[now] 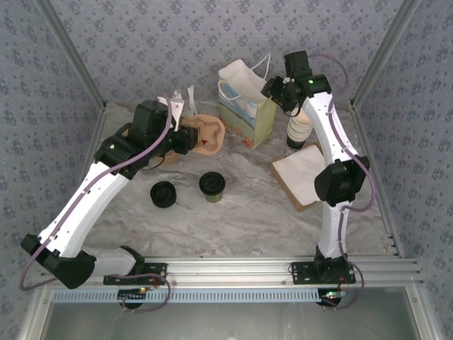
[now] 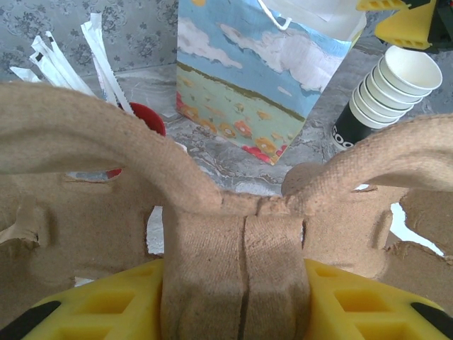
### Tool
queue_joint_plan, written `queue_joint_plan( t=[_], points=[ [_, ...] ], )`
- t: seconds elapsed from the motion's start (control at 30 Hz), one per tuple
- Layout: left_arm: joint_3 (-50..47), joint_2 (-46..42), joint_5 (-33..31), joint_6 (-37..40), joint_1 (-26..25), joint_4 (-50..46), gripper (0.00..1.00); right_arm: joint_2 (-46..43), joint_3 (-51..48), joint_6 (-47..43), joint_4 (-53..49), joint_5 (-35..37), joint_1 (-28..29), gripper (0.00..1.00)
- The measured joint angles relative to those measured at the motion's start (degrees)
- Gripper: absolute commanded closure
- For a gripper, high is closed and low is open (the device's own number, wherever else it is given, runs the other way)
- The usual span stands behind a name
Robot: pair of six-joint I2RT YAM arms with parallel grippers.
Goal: Pack the takeout coffee
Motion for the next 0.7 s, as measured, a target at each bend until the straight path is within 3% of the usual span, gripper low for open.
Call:
queue_joint_plan(
  t=[0.13, 0.37, 0.7],
  points=[
    [0.0, -0.7, 0.0, 0.0, 0.1, -0.4, 0.55, 1.8, 2.7, 0.8, 0.0, -0.1, 0.0, 0.55],
    [1.0, -0.8, 0.0, 0.0, 0.4, -1.3, 0.55, 3.0, 3.1, 1.0, -0.1, -1.2, 0.5, 0.85],
    [17.5, 4.0, 1.6, 0.7, 0.2, -4.3, 0.55, 2.9, 3.3, -0.4, -0.9, -2.2, 1.8, 0.97]
  ],
)
